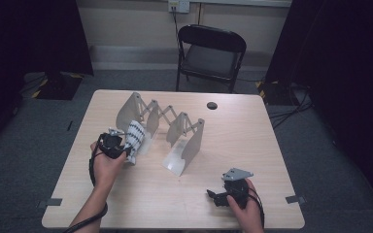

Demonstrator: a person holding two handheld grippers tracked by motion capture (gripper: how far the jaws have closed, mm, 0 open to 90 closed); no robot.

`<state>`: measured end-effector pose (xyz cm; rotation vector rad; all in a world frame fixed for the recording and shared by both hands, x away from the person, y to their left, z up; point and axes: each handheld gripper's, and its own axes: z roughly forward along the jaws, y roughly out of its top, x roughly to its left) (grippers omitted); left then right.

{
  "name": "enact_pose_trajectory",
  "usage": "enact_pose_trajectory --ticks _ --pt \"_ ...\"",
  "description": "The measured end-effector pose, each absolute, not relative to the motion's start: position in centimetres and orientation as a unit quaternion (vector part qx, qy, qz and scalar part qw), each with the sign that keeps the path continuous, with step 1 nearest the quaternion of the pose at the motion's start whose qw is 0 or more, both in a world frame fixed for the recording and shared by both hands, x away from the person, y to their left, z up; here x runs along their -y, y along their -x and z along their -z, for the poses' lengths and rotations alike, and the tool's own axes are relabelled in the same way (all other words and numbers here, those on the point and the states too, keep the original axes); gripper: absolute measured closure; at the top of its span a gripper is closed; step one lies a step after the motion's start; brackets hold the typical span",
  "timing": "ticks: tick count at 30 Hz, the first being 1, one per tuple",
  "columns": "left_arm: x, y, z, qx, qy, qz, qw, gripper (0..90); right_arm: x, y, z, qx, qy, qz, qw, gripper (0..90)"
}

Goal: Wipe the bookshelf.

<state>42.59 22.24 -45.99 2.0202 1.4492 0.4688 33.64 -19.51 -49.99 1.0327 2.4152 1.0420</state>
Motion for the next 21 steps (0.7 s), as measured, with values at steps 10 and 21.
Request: enact_pose_trajectory --ticks 10,21 --pt "-22.3 -41.9 46.1 -0.541 -0.765 -0.176 0.302 75.3 19.5 -33.6 50.0 -0.844 -0.361 -0.364 0.157 10.6" --pt "-21.7 -42.2 39.4 -0.507 -0.769 -0.210 0.328 75.4 19.5 -33.6 50.0 -0.845 -0.360 -0.364 0.157 10.6"
